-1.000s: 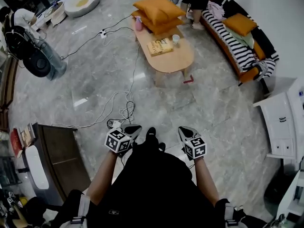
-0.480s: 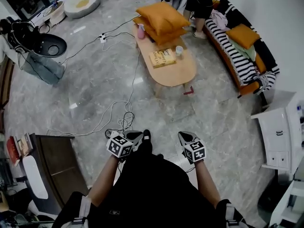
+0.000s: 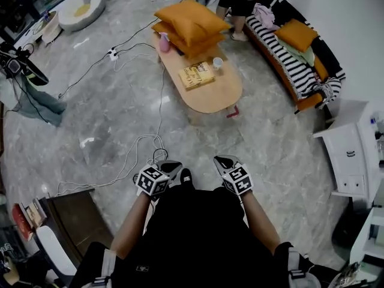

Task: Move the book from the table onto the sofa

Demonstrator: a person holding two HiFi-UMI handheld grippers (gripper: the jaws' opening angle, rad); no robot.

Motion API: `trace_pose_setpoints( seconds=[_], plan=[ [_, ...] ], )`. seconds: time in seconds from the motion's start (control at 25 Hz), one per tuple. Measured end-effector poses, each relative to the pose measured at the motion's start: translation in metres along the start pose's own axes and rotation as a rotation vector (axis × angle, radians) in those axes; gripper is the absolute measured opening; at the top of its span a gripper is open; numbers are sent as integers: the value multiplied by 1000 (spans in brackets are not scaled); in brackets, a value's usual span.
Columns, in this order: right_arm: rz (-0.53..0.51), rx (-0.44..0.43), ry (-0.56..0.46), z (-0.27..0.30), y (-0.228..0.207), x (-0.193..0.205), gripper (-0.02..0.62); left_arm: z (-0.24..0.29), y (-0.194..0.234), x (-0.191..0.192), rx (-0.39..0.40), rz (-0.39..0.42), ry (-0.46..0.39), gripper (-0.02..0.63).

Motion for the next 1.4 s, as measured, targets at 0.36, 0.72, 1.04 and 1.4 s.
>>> trace_pose_setpoints(
  seconds=[0.36,0.72,1.04,1.4],
  plan=[
    [6,11,20,18,-25,-25,6,-7,34,-19,1,-83,-74,9],
    [49,-31,38,29,-53,-23,6,-1,47,-45,-22,-126,-99,9],
    [28,-78,35,43,-97,-42,6,14,64,-84,-56,-159,-87,9],
    [-104,-162,88,59,-163,-69,6,26,71,-157,-146,-146,-80,9]
  ],
)
Point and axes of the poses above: the fingertips, and each gripper's own axes: z forward along the fingers, y to its left, x out of its underside, the point moved 8 cm from there along -z, backward along the fingers, and after that the axes turned 14 degrees about y, right-handed, at the moved point
